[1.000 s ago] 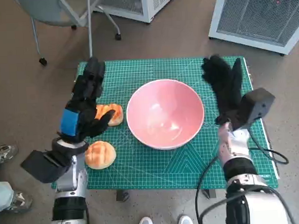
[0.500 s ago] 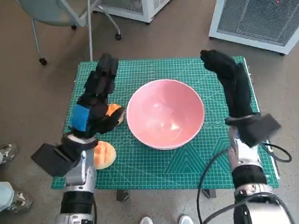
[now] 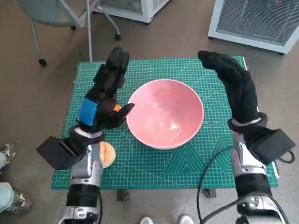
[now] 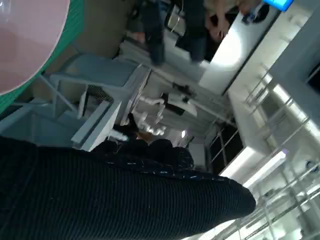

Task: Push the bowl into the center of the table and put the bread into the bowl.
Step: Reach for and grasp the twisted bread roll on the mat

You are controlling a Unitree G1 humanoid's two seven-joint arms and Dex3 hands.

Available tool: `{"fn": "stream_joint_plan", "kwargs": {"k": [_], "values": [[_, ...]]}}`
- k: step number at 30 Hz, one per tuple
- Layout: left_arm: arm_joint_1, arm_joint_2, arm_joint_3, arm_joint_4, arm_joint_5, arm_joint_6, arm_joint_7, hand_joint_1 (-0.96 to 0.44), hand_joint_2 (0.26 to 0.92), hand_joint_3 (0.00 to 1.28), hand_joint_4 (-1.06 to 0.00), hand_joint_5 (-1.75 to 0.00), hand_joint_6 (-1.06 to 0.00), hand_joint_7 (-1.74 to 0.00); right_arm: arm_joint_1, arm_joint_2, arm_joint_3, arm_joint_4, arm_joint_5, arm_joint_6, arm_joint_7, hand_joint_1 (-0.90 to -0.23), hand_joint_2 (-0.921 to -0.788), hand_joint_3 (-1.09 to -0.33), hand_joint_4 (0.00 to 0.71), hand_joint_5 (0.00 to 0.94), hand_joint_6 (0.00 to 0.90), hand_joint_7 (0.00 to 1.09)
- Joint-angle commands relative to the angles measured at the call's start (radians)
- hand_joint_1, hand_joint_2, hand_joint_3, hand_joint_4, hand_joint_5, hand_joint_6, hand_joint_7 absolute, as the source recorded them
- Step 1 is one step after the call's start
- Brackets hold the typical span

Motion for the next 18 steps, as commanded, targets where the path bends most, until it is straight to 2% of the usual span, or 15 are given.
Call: {"fn": "stream_joint_plan", "kwargs": {"k": [1, 7, 10, 14, 18], "values": [[-0.02, 0.012, 0.001, 0.032, 0.009, -0.03, -0.014, -0.64, 0.921, 0.3, 0.0, 0.0, -0.16, -0.01, 0.043, -0.011, 0.011, -0.044, 0.01, 0.037, 0.008, -0.709, -0.921, -0.788, 0.165, 0.0, 0.008, 0.51], [-0.028, 0.078, 0.001, 0.032, 0.077, -0.032, 0.011, -0.66, 0.921, 0.3, -0.01, -0.01, -0.15, -0.01, 0.054, -0.014, 0.02, -0.082, 0.017, 0.063, 0.007, -0.71, -0.921, -0.782, 0.16, 0.0, 0.0, 0.53], [-0.029, 0.196, -0.01, -0.015, 0.183, 0.058, 0.034, -0.64, 0.921, 0.27, -0.01, 0.0, -0.14, 0.0, 0.061, -0.012, 0.025, -0.106, 0.026, 0.076, 0.011, -0.71, -0.921, -0.778, 0.156, 0.0, -0.001, 0.53], [-0.034, 0.369, -0.034, -0.111, 0.354, 0.278, 0.048, -0.57, 0.918, 0.12, 0.0, 0.0, -0.15, -0.01, 0.075, -0.007, 0.036, -0.14, 0.03, 0.082, 0.01, -0.714, -0.921, -0.775, 0.153, 0.0, -0.001, 0.52], [-0.067, 0.452, -0.066, -0.125, 0.45, 0.405, 0.044, -0.5, 0.879, 0.04, 0.0, 0.0, -0.17, -0.02, 0.084, -0.003, 0.043, -0.167, 0.031, 0.088, 0.009, -0.718, -0.921, -0.773, 0.151, 0.0, -0.001, 0.51]]}}
